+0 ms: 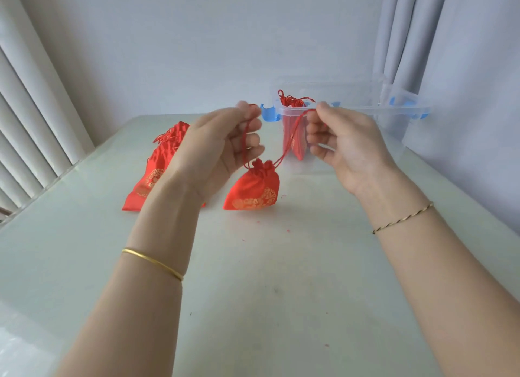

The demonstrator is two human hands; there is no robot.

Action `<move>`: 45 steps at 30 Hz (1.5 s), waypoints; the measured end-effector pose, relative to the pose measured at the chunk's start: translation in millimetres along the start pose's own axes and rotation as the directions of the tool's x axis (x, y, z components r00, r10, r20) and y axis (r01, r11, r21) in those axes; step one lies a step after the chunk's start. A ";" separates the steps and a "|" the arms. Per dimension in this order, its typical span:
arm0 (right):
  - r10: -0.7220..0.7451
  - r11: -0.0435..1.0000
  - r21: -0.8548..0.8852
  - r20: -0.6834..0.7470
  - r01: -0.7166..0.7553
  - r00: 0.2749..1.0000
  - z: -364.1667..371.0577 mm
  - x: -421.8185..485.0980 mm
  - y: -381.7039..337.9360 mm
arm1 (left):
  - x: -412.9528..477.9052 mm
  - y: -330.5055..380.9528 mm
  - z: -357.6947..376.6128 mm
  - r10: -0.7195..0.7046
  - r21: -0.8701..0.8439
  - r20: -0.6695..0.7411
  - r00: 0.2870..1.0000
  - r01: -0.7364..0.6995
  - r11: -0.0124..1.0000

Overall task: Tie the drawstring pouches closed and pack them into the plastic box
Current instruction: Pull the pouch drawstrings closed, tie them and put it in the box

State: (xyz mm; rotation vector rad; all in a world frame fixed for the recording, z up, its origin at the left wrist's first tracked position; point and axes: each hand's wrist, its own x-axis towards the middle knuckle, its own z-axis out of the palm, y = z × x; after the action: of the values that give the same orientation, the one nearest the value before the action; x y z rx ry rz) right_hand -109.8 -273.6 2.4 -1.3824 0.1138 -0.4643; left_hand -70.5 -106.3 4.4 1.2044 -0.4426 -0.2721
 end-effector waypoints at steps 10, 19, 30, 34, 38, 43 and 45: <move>-0.144 0.983 -0.083 0.199 0.163 0.969 17.4 -18.5 -12.4 | -6.6 -5.3 12.6 -0.016 0.430 0.067 0.998 -0.015 0.903; 0.098 0.915 -0.403 0.297 0.032 0.950 13.1 -15.4 2.6 | -4.3 -3.3 10.1 0.015 0.307 0.035 0.999 -0.025 0.951; 0.040 0.853 -0.489 0.410 0.183 0.911 1.9 -12.1 -4.1 | -4.3 -1.9 8.9 0.014 0.281 0.009 1.000 -0.016 0.960; -0.033 0.920 -0.358 0.327 0.157 0.944 3.8 -6.7 1.3 | -6.3 -1.5 11.7 0.006 0.333 0.103 0.995 -0.040 0.942; 0.035 0.966 -0.250 0.380 0.066 0.924 8.1 -9.2 10.3 | -4.3 -8.6 15.9 0.210 0.563 0.130 0.969 -0.247 0.789; 0.143 0.980 -0.183 0.346 -0.083 0.927 6.0 -2.3 17.4 | -0.5 -20.9 18.2 0.480 0.780 0.139 0.866 -0.394 0.485; 0.173 0.980 -0.156 0.386 -0.121 0.906 4.5 -0.6 19.0 | -0.6 -25.3 17.3 0.528 0.792 0.142 0.837 -0.416 0.447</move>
State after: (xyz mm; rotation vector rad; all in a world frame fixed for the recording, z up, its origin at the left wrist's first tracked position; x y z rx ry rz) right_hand -104.0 -267.1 -15.1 -1.5573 -0.0869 -0.0415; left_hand -78.3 -129.1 -14.5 1.9090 -0.8263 0.5882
